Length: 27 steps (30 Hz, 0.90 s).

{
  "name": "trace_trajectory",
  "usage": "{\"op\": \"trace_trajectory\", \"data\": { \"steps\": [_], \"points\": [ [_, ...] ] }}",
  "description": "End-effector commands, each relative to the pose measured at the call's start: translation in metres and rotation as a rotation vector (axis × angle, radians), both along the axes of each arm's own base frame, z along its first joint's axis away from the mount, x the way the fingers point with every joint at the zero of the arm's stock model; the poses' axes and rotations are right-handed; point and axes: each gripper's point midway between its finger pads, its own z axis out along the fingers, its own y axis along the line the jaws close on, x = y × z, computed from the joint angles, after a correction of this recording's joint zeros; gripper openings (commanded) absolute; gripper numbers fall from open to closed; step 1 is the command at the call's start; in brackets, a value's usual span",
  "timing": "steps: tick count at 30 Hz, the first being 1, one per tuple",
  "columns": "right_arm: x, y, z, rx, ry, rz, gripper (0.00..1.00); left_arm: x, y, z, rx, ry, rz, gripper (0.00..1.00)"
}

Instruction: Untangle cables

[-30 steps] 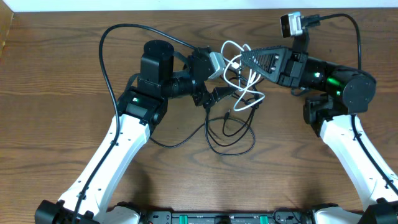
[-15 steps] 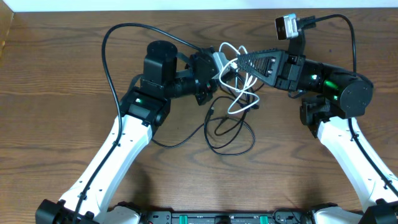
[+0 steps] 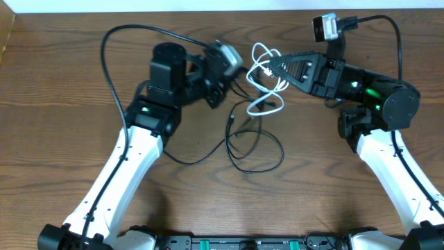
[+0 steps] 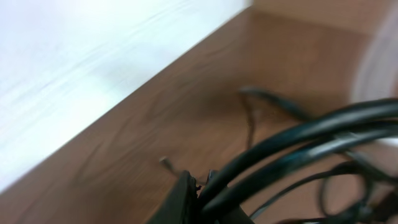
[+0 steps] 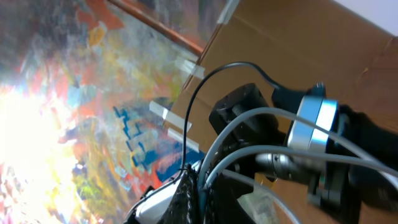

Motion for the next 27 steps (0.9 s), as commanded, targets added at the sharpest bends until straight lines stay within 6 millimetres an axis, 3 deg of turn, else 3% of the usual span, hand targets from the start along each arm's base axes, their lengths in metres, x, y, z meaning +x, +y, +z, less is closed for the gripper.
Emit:
{"op": "trace_trajectory", "data": {
  "steps": [1,7,16,23,27],
  "points": [
    [0.003,-0.010,0.008,0.007,-0.035,-0.036,0.01,0.040,0.065,-0.015,0.045,0.071,0.357,0.08],
    [0.011,-0.022,0.008,0.006,-0.032,-0.073,0.01,0.048,0.128,-0.037,0.102,0.161,0.549,0.08],
    [0.015,-0.033,0.004,-0.017,-0.035,-0.094,0.06,0.050,0.175,-0.045,0.074,0.229,0.676,0.07],
    [0.016,-0.040,-0.001,-0.048,-0.039,-0.096,0.09,0.051,0.179,-0.044,0.041,0.247,0.694,0.07],
    [0.018,-0.041,-0.003,-0.062,-0.082,-0.113,0.16,0.046,0.155,-0.037,-0.029,0.258,0.562,0.07]
  ]
}}
